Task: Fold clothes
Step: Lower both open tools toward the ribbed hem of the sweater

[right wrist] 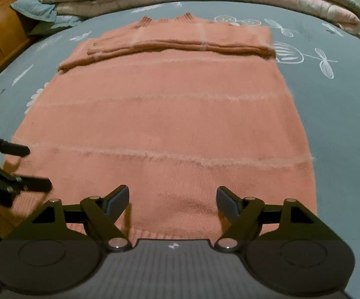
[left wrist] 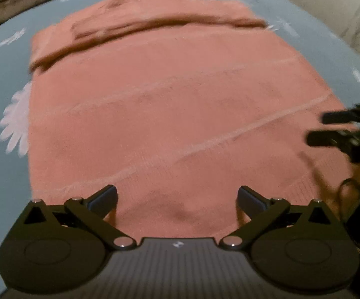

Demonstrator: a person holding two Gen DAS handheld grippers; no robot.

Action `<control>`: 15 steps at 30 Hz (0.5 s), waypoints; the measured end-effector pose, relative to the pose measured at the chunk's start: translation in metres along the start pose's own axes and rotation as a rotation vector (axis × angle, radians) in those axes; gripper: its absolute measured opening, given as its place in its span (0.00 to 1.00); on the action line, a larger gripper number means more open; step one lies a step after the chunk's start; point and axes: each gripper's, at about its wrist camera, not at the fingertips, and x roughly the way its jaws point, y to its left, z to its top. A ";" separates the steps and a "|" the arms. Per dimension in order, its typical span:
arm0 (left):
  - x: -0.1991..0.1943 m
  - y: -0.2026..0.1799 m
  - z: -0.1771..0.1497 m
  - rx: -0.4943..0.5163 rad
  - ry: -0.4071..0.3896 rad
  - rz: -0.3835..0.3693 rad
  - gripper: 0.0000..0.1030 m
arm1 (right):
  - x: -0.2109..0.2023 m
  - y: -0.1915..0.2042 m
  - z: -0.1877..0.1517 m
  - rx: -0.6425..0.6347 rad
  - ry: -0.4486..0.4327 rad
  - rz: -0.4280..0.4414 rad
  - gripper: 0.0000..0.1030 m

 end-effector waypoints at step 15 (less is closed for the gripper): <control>0.076 0.067 0.107 -0.166 -0.046 0.086 0.99 | 0.109 -0.053 0.143 0.052 -0.156 -0.024 0.79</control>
